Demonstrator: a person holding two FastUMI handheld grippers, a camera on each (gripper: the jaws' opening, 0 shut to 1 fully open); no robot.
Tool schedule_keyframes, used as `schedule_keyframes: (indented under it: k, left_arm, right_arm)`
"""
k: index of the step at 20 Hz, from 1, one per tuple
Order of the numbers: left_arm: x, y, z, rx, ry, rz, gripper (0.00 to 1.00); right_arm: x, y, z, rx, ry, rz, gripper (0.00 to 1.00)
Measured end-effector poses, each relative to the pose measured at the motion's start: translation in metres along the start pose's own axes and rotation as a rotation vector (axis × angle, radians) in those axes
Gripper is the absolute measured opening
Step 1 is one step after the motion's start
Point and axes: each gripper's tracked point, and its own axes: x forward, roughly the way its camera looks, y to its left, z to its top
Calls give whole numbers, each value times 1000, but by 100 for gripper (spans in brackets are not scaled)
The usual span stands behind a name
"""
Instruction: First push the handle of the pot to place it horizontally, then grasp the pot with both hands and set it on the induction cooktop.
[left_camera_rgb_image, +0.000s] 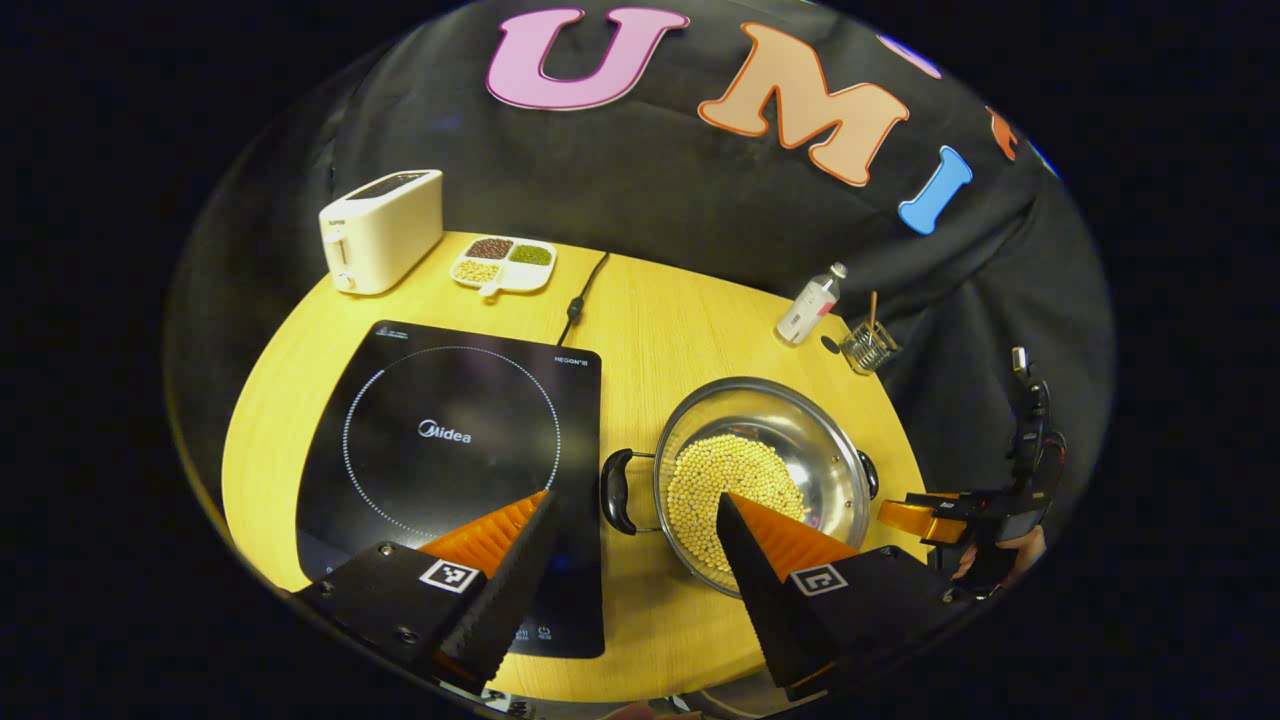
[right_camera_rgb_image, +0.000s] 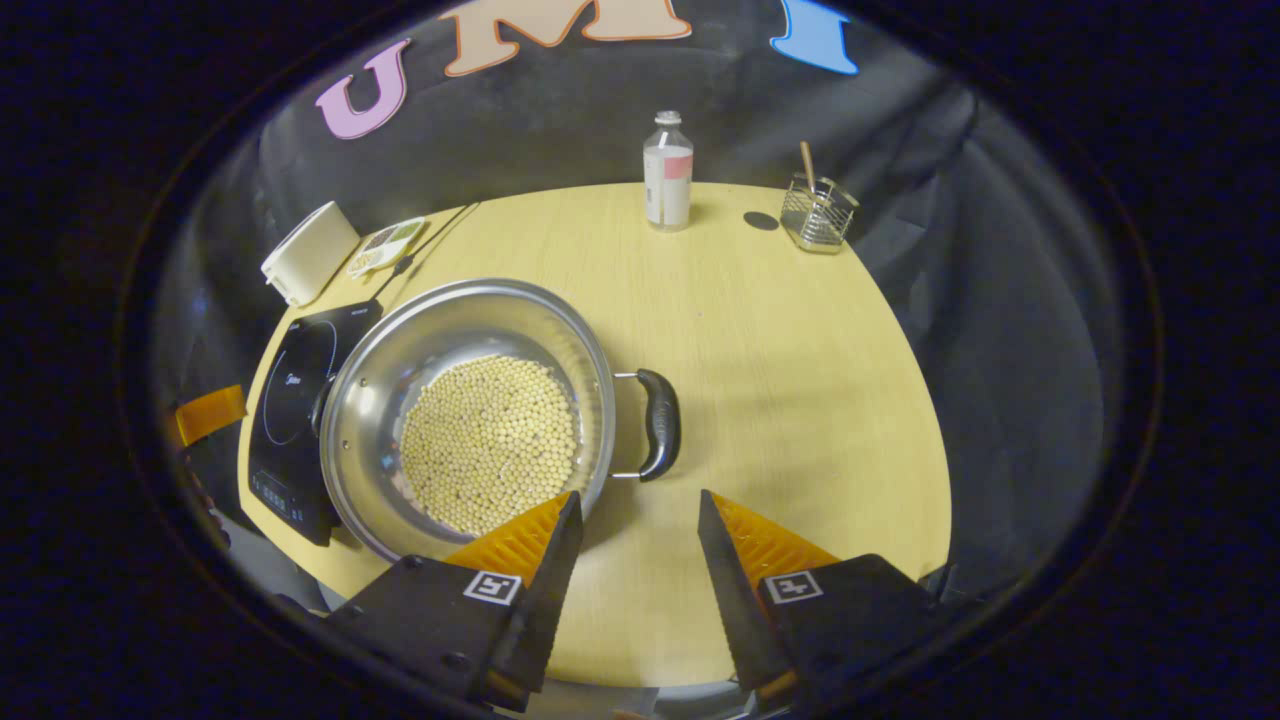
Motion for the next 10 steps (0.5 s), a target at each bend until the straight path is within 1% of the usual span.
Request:
schedule_keyframes:
  k: [2, 5, 7, 9, 10]
  left_arm:
    - [18, 2, -4, 5, 25, -21, 96]
    - [39, 3, -19, -22, 103, -50, 95]
    - [51, -1, -21, -53, 123, -79, 92]
    - [63, 2, -24, -70, 142, -68, 88]
    - [68, 4, -27, -73, 158, -59, 88]
  right_arm:
    - [1, 1, -2, 0, 13, -28, 70]
    - [14, 0, 6, 38, 24, -47, 71]
    - [23, -3, 8, 57, 39, -56, 71]
    - [35, -5, 7, 49, 69, -52, 71]
    - [37, -2, 10, 59, 77, -35, 70]
